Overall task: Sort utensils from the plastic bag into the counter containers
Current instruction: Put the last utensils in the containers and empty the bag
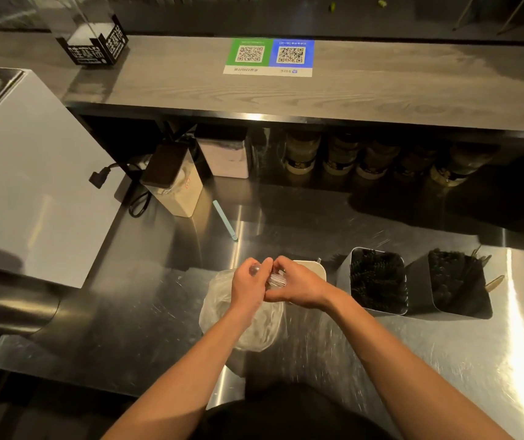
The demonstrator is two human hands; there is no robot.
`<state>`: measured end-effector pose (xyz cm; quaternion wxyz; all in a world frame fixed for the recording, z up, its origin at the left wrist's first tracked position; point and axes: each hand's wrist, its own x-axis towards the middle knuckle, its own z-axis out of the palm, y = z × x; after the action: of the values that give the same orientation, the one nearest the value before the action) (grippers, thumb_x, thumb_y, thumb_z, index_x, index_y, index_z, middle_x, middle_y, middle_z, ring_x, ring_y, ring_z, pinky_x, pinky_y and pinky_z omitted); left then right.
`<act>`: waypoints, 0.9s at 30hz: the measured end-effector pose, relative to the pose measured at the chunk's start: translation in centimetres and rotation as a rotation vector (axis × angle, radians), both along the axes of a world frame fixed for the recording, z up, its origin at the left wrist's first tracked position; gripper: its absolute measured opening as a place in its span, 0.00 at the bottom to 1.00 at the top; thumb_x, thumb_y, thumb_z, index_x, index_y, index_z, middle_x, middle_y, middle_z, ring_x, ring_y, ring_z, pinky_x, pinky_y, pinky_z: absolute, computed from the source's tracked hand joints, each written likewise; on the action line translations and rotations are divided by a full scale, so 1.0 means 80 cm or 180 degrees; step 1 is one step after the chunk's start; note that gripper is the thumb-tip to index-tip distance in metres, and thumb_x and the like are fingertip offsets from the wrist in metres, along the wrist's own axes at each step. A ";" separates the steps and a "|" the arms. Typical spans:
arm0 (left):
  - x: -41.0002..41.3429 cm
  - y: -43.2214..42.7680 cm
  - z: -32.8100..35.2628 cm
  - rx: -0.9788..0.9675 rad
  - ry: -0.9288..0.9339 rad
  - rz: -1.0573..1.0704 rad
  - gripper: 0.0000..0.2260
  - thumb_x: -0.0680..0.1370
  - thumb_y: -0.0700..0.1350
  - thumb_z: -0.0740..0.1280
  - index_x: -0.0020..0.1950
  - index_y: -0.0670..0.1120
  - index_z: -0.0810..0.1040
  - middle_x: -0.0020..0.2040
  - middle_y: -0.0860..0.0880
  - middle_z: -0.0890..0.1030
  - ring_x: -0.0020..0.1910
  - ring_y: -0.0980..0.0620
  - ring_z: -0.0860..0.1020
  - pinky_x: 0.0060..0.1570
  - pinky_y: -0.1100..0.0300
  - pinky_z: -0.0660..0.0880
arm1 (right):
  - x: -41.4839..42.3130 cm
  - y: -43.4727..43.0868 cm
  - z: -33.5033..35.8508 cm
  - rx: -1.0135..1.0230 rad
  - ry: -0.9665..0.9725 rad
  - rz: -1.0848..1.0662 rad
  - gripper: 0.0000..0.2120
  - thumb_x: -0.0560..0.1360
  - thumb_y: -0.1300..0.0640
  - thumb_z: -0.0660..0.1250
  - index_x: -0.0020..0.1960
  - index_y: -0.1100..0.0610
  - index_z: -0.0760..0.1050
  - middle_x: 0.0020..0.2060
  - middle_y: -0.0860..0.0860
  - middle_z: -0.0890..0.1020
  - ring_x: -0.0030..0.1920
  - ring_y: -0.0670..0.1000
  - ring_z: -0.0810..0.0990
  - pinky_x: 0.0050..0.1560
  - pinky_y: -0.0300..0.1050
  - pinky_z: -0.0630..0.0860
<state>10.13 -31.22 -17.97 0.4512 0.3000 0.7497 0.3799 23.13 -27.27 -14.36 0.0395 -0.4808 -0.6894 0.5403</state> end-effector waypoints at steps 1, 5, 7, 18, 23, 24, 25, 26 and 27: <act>0.000 0.001 0.000 -0.0016 -0.0102 0.0099 0.14 0.80 0.51 0.67 0.41 0.43 0.75 0.36 0.46 0.78 0.37 0.49 0.78 0.39 0.53 0.76 | 0.001 0.000 -0.001 -0.0046 0.0061 -0.0085 0.23 0.69 0.48 0.77 0.58 0.53 0.72 0.50 0.46 0.80 0.49 0.49 0.80 0.46 0.41 0.77; 0.003 0.003 0.002 -0.0082 -0.0660 0.0517 0.15 0.80 0.48 0.68 0.37 0.45 0.70 0.32 0.48 0.72 0.31 0.53 0.70 0.30 0.60 0.68 | 0.003 -0.003 -0.003 -0.0390 0.0414 -0.0561 0.18 0.72 0.43 0.74 0.57 0.50 0.74 0.50 0.44 0.80 0.45 0.44 0.78 0.43 0.39 0.77; 0.003 0.004 0.000 -0.0149 -0.0910 0.0723 0.15 0.80 0.47 0.69 0.37 0.46 0.69 0.30 0.50 0.71 0.28 0.53 0.69 0.30 0.60 0.67 | 0.003 -0.004 0.000 -0.0622 0.0663 -0.0971 0.13 0.79 0.45 0.66 0.57 0.53 0.75 0.46 0.46 0.78 0.37 0.43 0.74 0.32 0.34 0.70; -0.006 0.008 0.009 -0.0309 -0.1593 0.1078 0.09 0.82 0.44 0.66 0.45 0.43 0.71 0.25 0.52 0.68 0.22 0.57 0.63 0.25 0.64 0.62 | 0.009 -0.005 -0.002 -0.0561 0.0914 -0.1778 0.26 0.85 0.44 0.51 0.52 0.63 0.79 0.37 0.52 0.80 0.31 0.42 0.76 0.32 0.37 0.73; 0.004 0.009 0.014 -0.0284 -0.1528 0.0995 0.10 0.82 0.47 0.66 0.44 0.44 0.73 0.25 0.52 0.72 0.22 0.57 0.64 0.25 0.64 0.63 | -0.004 -0.014 -0.008 -0.0290 0.1054 -0.1834 0.21 0.85 0.50 0.54 0.49 0.65 0.76 0.33 0.49 0.74 0.32 0.43 0.71 0.33 0.34 0.68; 0.005 0.008 0.014 -0.0287 -0.1467 0.0974 0.10 0.82 0.48 0.66 0.44 0.44 0.74 0.26 0.51 0.73 0.23 0.57 0.64 0.26 0.63 0.64 | -0.006 -0.014 -0.009 -0.0239 0.1035 -0.1800 0.20 0.85 0.50 0.54 0.49 0.64 0.76 0.35 0.49 0.74 0.33 0.43 0.71 0.35 0.34 0.68; 0.006 0.008 0.014 -0.0290 -0.1418 0.0958 0.10 0.82 0.49 0.66 0.45 0.44 0.75 0.26 0.51 0.74 0.23 0.57 0.65 0.27 0.63 0.65 | -0.007 -0.015 -0.010 -0.0194 0.0998 -0.1737 0.19 0.85 0.50 0.53 0.49 0.62 0.76 0.36 0.48 0.75 0.34 0.42 0.71 0.36 0.35 0.69; 0.006 0.007 0.014 -0.0289 -0.1375 0.0947 0.10 0.82 0.49 0.67 0.45 0.44 0.75 0.27 0.51 0.74 0.23 0.57 0.66 0.27 0.63 0.65 | -0.007 -0.015 -0.011 -0.0164 0.0968 -0.1652 0.19 0.86 0.50 0.52 0.49 0.60 0.76 0.38 0.47 0.76 0.35 0.40 0.72 0.38 0.35 0.70; 0.005 0.006 0.015 -0.0278 -0.1333 0.0941 0.10 0.82 0.50 0.67 0.46 0.44 0.76 0.28 0.51 0.75 0.23 0.57 0.67 0.27 0.63 0.66 | -0.008 -0.016 -0.011 -0.0155 0.0952 -0.1570 0.19 0.86 0.49 0.52 0.50 0.58 0.76 0.39 0.46 0.77 0.36 0.39 0.73 0.39 0.35 0.70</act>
<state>10.54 -30.70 -16.81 0.5486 0.0822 0.6914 0.4629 22.52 -28.54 -15.22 0.2593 -0.5498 -0.5251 0.5956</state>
